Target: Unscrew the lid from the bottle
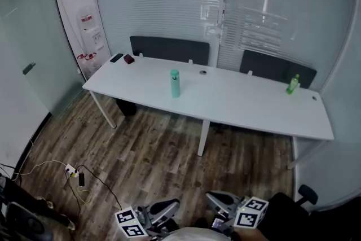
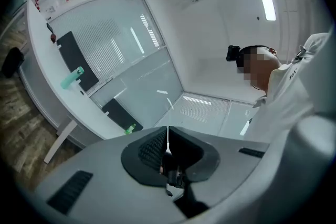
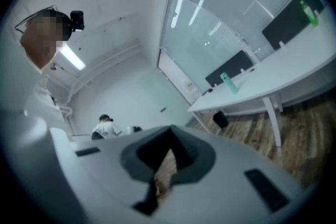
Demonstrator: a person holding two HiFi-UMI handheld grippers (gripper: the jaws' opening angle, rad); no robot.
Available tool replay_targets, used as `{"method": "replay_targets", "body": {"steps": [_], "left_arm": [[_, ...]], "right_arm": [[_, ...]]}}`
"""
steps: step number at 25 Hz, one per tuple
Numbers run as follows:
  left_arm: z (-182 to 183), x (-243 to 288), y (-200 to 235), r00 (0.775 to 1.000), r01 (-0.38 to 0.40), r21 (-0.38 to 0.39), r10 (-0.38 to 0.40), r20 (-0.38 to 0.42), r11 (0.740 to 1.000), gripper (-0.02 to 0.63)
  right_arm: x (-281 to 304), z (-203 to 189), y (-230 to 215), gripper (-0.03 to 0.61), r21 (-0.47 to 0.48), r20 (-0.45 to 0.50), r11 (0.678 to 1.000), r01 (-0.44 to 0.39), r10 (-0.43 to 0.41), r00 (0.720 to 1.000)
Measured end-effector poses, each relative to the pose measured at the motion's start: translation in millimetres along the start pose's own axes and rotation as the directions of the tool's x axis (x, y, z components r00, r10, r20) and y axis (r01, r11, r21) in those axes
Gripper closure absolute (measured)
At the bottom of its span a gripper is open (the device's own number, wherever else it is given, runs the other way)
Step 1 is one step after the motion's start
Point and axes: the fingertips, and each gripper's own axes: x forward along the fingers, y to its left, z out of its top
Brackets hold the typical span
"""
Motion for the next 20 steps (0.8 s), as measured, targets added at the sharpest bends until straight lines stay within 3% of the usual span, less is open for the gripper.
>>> {"method": "replay_targets", "body": {"steps": [9, 12, 20], "left_arm": [[3.8, -6.5, 5.4, 1.0, -0.017, -0.006, 0.017, 0.011, 1.0, 0.592], [5.1, -8.0, 6.6, 1.0, -0.019, -0.008, 0.019, 0.011, 1.0, 0.592], [11.9, -17.0, 12.5, 1.0, -0.027, -0.002, 0.027, 0.011, 1.0, 0.592]], "right_arm": [[1.4, 2.9, -9.3, 0.544, -0.019, 0.029, 0.998, 0.06, -0.059, 0.998], [3.8, 1.6, -9.7, 0.441, -0.008, 0.022, 0.998, 0.063, -0.063, 0.998], [16.1, -6.6, -8.6, 0.431, -0.002, -0.006, 0.996, 0.089, -0.089, 0.996]]}}
